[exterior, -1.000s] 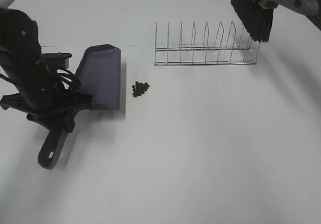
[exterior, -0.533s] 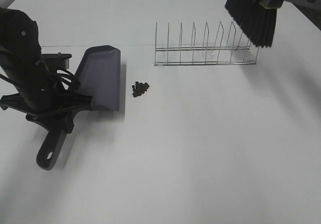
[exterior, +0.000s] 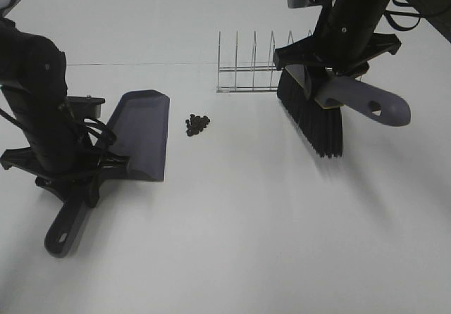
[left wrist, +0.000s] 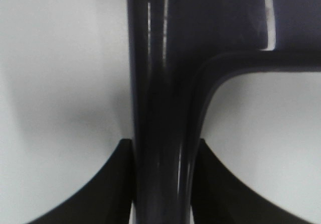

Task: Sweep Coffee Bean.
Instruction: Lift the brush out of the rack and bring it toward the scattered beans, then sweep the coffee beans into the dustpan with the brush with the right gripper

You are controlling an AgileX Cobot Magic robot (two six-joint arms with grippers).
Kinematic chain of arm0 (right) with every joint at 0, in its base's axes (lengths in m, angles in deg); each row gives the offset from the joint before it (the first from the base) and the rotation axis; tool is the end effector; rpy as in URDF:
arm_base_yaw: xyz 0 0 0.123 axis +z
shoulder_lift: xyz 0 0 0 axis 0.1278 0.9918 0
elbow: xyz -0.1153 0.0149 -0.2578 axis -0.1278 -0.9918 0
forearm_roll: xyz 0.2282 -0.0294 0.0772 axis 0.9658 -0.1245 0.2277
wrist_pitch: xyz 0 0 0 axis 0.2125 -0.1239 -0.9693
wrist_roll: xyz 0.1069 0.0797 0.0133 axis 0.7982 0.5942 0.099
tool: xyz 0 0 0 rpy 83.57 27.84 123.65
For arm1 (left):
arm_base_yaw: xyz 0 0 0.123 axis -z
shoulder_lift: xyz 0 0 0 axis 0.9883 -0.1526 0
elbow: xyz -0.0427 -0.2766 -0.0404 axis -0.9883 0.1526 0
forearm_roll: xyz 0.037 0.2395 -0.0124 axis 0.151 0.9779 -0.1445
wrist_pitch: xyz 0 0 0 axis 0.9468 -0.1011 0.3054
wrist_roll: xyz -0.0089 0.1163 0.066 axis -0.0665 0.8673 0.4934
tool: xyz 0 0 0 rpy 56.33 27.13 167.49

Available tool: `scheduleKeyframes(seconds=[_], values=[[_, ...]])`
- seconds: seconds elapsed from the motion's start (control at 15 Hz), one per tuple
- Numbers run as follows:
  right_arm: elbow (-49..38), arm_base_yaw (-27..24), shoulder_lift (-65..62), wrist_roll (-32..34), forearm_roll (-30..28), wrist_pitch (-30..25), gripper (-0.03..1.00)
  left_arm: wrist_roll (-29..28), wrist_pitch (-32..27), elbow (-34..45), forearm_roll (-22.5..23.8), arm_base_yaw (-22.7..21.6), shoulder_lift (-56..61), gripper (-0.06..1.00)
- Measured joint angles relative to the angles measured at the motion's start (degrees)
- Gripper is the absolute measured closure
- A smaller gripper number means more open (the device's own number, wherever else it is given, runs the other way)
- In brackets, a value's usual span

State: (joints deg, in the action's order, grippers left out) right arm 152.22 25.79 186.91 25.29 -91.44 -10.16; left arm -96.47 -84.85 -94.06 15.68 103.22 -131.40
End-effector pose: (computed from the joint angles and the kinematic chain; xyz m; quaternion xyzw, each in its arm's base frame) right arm 0.3958 0.1183 0.1683 -0.0986 0.9859 -0.0204 0.1337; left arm 0.3125 -0.1303 0.0688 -0.0247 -0.9996 0.0116 0.0094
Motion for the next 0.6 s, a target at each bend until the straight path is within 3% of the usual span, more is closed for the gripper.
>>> scheduleKeyframes(seconds=[0.33, 0.6], values=[[-2.2, 0.9, 5.0, 4.1, -3.2, 3.5, 0.68, 0.0, 0.7, -0.6, -0.6, 2.9, -2.3, 0.68], [0.6, 7.2, 9.7, 4.1, -5.0, 3.7, 0.68, 0.0, 0.9, -0.6, -1.0, 2.9, -2.3, 0.68]])
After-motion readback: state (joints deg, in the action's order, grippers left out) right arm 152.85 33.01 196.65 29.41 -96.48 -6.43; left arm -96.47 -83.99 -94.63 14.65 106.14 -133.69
